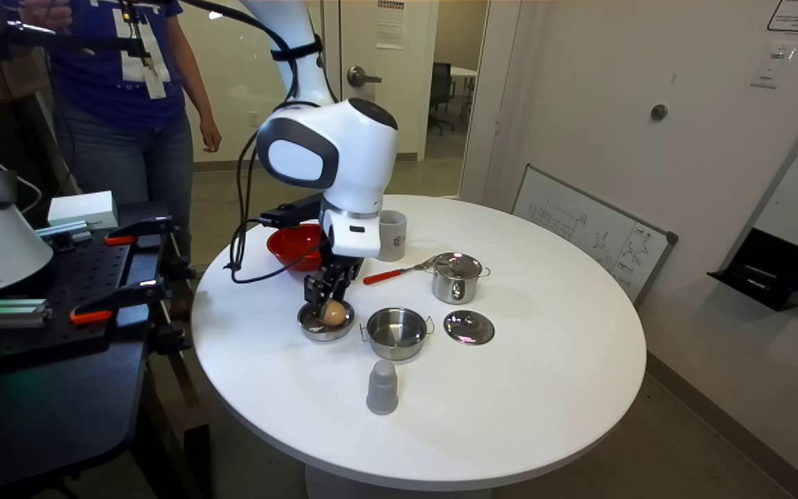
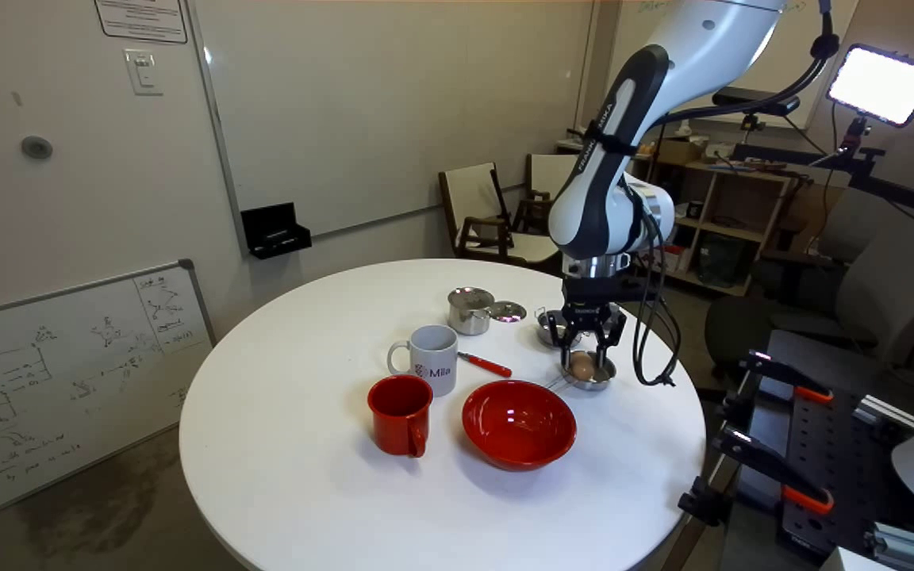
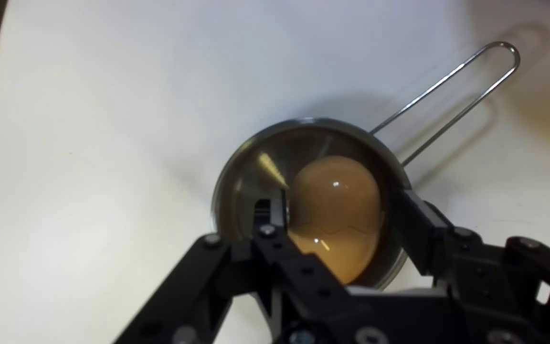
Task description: Take the brown object from the silver pan and place it on the table
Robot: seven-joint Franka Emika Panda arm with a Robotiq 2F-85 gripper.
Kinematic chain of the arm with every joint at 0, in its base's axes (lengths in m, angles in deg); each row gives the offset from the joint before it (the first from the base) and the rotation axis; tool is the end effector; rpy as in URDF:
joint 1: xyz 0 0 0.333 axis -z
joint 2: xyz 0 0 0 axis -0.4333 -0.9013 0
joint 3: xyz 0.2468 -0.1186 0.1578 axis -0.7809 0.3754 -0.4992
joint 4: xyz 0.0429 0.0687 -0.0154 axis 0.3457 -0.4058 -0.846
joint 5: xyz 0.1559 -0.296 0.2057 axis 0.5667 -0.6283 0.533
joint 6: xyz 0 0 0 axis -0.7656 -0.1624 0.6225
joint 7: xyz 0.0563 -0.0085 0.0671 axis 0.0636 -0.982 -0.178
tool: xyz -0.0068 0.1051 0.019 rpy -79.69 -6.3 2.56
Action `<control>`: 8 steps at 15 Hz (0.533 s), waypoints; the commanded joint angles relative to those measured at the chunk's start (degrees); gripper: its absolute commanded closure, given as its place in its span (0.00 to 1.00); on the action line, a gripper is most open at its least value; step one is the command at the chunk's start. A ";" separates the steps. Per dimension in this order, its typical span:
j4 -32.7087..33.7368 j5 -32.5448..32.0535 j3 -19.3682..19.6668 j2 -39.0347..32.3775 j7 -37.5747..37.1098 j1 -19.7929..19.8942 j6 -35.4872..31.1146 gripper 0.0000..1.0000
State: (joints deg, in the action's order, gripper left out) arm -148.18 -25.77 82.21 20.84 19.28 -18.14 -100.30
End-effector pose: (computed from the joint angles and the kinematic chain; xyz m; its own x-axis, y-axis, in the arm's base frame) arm 0.4714 -0.1198 0.0454 0.5792 -0.7939 -0.1850 -0.7978 -0.5987 0.0717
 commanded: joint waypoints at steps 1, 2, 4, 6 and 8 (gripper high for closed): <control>0.97 1.69 0.07 -1.04 1.14 -0.01 0.19 0.38; 0.97 1.75 0.01 -1.14 1.17 0.04 0.18 0.39; 0.99 1.81 0.00 -1.36 1.20 0.10 0.22 0.39; 0.96 1.93 -0.05 -1.56 1.22 0.17 0.20 0.39; 0.94 2.07 -0.09 -1.76 1.23 0.23 0.13 0.44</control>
State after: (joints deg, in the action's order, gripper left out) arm -148.18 -25.49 82.21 20.14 19.28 -18.13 -100.30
